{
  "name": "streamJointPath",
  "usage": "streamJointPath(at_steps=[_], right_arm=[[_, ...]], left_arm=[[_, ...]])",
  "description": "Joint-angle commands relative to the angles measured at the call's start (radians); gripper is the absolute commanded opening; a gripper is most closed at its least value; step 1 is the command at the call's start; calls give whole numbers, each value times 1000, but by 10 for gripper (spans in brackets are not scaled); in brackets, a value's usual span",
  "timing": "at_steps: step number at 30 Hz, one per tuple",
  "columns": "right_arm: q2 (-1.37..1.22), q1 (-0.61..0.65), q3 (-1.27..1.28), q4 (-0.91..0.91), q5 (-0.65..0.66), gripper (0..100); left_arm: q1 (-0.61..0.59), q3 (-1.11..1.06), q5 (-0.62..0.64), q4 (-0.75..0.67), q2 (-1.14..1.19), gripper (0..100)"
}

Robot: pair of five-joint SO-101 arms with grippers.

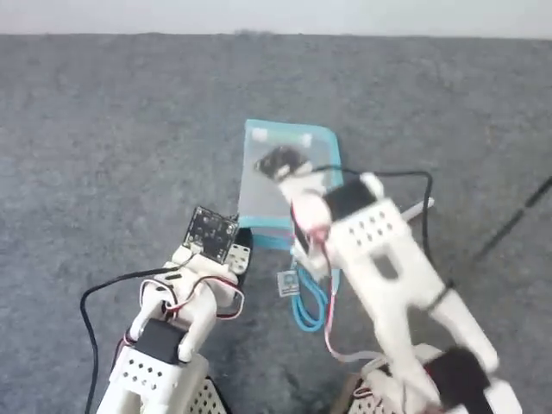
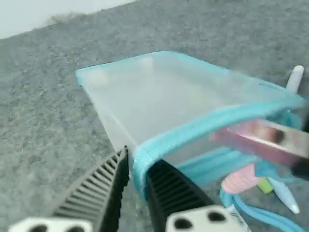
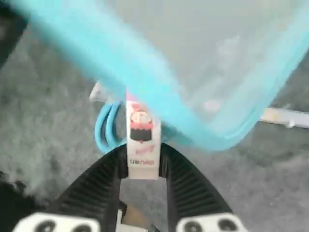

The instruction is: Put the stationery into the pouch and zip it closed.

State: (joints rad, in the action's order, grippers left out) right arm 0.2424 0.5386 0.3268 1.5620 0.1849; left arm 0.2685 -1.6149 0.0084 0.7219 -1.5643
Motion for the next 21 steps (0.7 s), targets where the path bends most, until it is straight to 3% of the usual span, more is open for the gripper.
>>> streamJointPath(at_steps=[1,9,17,21], right_arm=[[-120,-53,-204,21,-64,8],[-349,-53,-479,30,-163,8],[-369,-50,-514,30,-164,14],[-367,-45,-512,30,-164,109]], left_arm=[[6,64,11,-6,-11,13],[8,45,11,-12,-12,13],[2,45,11,-12,-12,13],[0,45,9,-12,-12,13]])
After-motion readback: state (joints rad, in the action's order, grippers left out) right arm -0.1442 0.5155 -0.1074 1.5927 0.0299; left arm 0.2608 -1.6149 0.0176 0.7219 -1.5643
